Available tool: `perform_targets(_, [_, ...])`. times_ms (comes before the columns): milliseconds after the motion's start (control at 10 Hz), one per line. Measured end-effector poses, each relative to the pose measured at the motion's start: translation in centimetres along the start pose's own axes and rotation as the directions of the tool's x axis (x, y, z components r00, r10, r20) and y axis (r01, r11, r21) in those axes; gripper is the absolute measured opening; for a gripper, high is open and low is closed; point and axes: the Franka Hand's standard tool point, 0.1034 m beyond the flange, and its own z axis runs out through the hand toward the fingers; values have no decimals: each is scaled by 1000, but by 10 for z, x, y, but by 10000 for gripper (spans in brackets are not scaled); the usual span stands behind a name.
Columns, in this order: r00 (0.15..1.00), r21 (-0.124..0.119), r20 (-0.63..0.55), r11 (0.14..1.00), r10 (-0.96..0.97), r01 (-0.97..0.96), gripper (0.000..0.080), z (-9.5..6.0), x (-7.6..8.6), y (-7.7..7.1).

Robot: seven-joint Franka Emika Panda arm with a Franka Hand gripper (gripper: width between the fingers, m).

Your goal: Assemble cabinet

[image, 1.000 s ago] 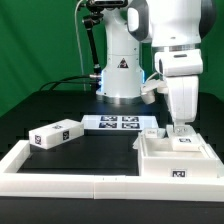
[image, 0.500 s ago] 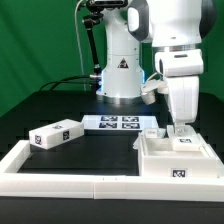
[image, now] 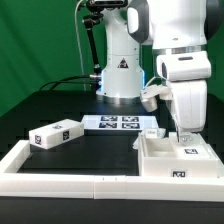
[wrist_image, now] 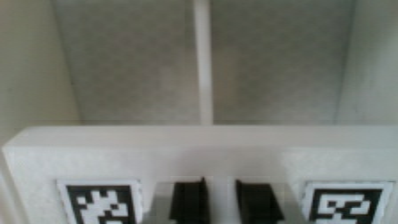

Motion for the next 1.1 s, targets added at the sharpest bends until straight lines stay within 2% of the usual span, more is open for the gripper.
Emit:
perform_targets(300, [1000,45,10,999,-12,12,72,2,0,1])
perform_targets(400, [1000,48,12,999,-9,8,72,1,0,0])
perform_targets(700, [1000,33,11,999,-13,12,93,0,-2,0])
perform_targets(900, [1000,29,13,999,-19,18,444,-2,-6,2])
perform_targets(1000, [1000,25,14,999,-23,22,444,-4,-8,2])
perform_targets(1100, [999,13,14,999,-31,31,645,-8,-11,2])
